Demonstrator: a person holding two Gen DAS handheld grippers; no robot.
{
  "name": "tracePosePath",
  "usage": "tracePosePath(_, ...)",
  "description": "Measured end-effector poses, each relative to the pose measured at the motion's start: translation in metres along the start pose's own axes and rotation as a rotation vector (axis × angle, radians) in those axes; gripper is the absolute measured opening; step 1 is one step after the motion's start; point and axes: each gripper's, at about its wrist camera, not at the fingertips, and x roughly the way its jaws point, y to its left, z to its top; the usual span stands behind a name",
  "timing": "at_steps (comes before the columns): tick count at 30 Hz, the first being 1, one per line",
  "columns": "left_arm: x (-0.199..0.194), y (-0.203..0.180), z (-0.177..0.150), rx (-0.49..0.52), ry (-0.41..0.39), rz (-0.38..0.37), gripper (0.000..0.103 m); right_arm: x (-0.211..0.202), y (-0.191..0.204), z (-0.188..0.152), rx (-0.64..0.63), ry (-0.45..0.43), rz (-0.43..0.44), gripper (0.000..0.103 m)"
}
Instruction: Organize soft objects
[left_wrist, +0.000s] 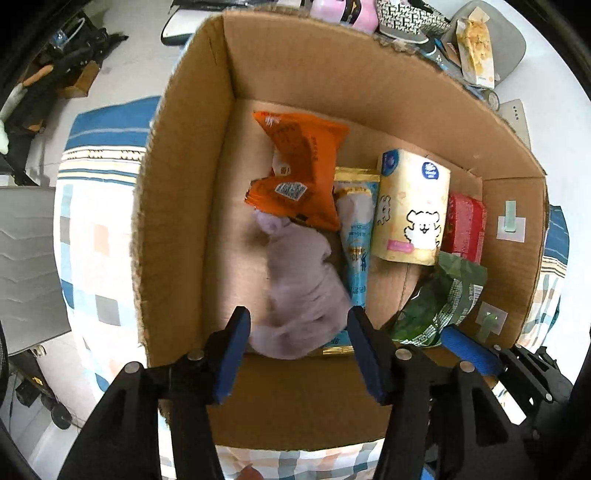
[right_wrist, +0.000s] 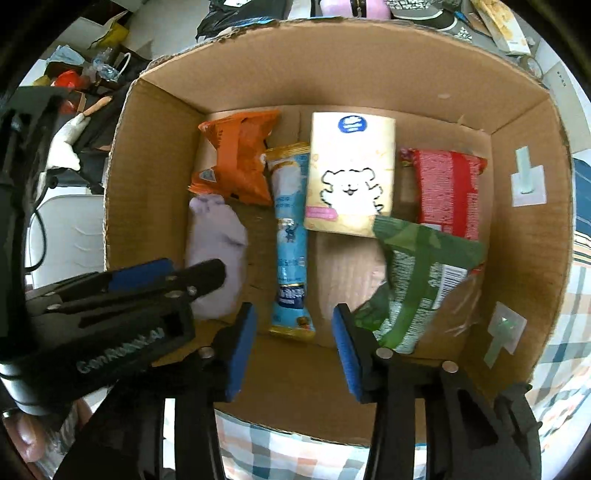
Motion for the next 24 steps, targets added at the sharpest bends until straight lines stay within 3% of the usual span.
tracePosePath(1,-0.003,0.007,0.005,0.004,-0.011,0.003,0.066,-0.001,-0.001,-0.001,0.0,-0.002,-0.006,0.05)
tracePosePath(3,-0.007,0.006,0.004,0.007,-0.032,0.018,0.072,-0.003,-0.004,-0.003,0.003,-0.008,-0.02,0.051)
tracePosePath(5,-0.011,0.005,0.001,0.011,-0.054,0.03,0.087,-0.006,-0.007,-0.006,0.004,-0.018,-0.039,0.058)
tracePosePath(10,-0.018,0.011,-0.017,-0.001,-0.106,0.032,0.092,-0.016,-0.016,-0.017,0.018,-0.044,-0.09,0.097)
tracePosePath(24,-0.07,0.006,-0.077,0.024,-0.337,0.103,0.092,-0.047,-0.031,-0.059,0.038,-0.16,-0.17,0.102)
